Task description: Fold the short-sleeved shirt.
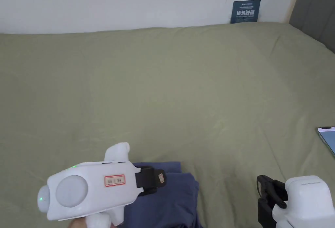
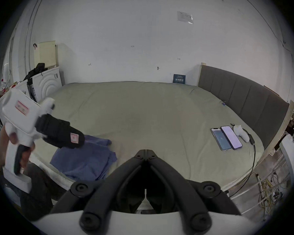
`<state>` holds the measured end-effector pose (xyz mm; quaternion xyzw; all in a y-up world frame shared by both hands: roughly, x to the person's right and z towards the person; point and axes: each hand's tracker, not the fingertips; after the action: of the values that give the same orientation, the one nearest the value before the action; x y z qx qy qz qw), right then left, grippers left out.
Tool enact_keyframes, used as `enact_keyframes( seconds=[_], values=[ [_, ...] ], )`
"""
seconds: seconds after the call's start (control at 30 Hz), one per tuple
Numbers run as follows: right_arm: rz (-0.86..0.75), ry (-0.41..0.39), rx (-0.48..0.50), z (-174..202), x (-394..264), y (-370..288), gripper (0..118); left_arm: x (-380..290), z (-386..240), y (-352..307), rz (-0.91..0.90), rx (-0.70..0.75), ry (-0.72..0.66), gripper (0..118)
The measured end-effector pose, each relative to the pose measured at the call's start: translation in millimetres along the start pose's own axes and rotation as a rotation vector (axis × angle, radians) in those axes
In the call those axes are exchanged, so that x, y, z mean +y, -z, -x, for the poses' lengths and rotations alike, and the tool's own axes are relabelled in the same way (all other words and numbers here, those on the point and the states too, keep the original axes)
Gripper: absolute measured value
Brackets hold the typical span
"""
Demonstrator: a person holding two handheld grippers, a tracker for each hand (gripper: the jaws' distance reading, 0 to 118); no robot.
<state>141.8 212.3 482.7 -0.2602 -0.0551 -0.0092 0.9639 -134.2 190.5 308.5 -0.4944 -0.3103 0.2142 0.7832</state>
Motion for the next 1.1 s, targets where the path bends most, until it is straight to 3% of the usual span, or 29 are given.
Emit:
enact_keyframes(
  seconds=[0.17,0.37,0.47,0.6,0.73,0.8,0.93,1.1],
  values=[
    [0.016,0.000,0.027,14,0,1,0,-7,39,30,0.158,-0.192,-0.104,0],
    [0.047,-0.005,0.026,13,-3,5,0,-42,69,94,0.269,-0.238,-0.181,0],
    [0.068,-0.004,0.025,7,-8,11,0,-47,86,103,0.233,-0.302,-0.223,0],
    [0.122,0.023,0.074,11,-11,23,0,-44,79,96,0.239,-0.277,-0.213,0],
    [0.164,0.094,0.222,13,-12,44,0,-31,59,64,0.231,-0.242,-0.102,0],
    [0.224,0.157,0.344,16,-11,63,0,-22,56,35,0.176,-0.215,-0.057,0],
    [0.366,0.375,0.643,23,-19,118,0,-3,70,-17,0.093,-0.128,-0.011,0],
    [0.510,0.569,0.877,36,-43,182,0,16,111,-40,0.084,-0.018,-0.032,0]
  ],
)
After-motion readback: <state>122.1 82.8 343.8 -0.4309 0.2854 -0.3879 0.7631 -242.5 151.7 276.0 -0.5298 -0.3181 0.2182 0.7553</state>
